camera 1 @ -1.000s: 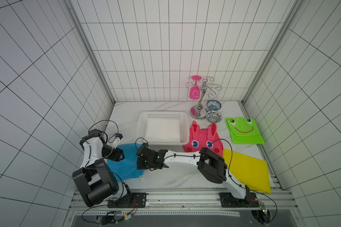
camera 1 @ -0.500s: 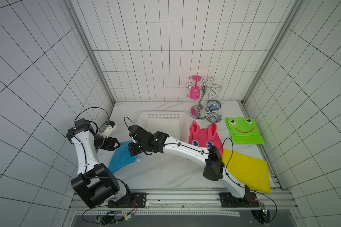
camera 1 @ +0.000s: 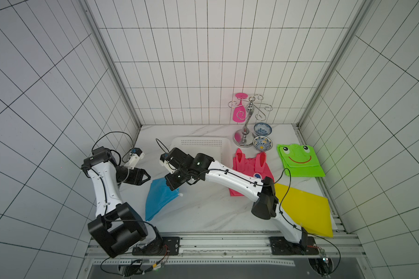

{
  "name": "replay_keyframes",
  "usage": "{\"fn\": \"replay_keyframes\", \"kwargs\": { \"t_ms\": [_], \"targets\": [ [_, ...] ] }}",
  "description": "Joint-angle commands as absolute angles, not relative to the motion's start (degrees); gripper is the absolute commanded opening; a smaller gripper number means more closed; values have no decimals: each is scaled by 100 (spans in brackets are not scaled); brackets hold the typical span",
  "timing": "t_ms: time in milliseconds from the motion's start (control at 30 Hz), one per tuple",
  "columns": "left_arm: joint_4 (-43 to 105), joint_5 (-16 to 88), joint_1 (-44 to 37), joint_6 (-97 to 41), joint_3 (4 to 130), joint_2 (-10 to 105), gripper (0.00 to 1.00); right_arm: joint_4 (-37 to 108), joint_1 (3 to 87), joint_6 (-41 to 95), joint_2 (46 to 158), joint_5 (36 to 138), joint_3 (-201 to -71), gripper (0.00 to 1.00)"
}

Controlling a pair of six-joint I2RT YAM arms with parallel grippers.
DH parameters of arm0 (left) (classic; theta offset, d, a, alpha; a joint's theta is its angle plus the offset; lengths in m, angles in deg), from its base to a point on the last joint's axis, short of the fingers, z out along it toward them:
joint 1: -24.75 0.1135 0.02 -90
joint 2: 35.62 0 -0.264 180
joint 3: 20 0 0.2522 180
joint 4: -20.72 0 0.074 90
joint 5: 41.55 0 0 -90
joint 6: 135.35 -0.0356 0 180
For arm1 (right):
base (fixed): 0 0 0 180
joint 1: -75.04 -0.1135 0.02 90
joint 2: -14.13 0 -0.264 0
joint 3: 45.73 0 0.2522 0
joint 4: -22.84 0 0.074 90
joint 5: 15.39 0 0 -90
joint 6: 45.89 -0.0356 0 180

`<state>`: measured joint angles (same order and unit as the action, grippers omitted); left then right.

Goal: Put the folded raincoat in the basket
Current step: Pick up the raincoat from the center of the board, then place the raincoat in the basket.

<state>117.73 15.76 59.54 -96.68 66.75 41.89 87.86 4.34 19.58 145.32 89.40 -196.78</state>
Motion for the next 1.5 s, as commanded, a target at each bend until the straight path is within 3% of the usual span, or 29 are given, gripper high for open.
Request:
{"fn": "replay_keyframes", "kwargs": {
  "t_ms": [0, 100, 333, 467, 500, 700, 867, 1167, 1300, 1400, 1467],
  "targets": [
    [11982, 654, 5956, -10246, 6475, 3885, 67, 8933, 780, 1591, 13651, 9079, -19382, 0],
    [11863, 271, 5931, -10275, 6442, 3700, 73, 8926, 932, 1460, 13352, 9219, -19205, 0],
    [12251, 63, 5416, -10630, 6574, 3511, 76, 8940, 1283, 915, 12953, 9445, -19173, 0],
    [13113, -372, 5157, -11973, 6580, 3270, 97, 8899, 1587, 481, 12717, 9394, -18939, 0],
    [13098, -482, 5125, -12023, 6575, 3176, 98, 8898, 1668, 413, 12656, 9328, -18867, 0],
    [12766, -1230, 5094, -12825, 6044, 2332, 98, 8609, 1994, 86, 12314, 9406, -18317, 0],
    [10504, -1532, 4923, -11535, 4953, 1362, 98, 8260, 2175, -180, 12149, 9822, -17949, 0],
    [7225, -711, 4670, -9761, 4065, 1634, 98, 7991, 2266, -351, 11987, 10018, -17632, 0],
    [6929, -814, 4584, -10326, 3672, 1750, 98, 7887, 2283, -446, 11991, 10158, -17581, 0],
    [6928, -1037, 4549, -10566, 3485, 1754, 88, 7887, 2283, -475, 12011, 10234, -17549, 0],
    [6948, -1063, 4527, -10591, 3471, 1771, 70, 7707, 2301, -561, 12032, 10299, -17525, 0]
  ]
}}
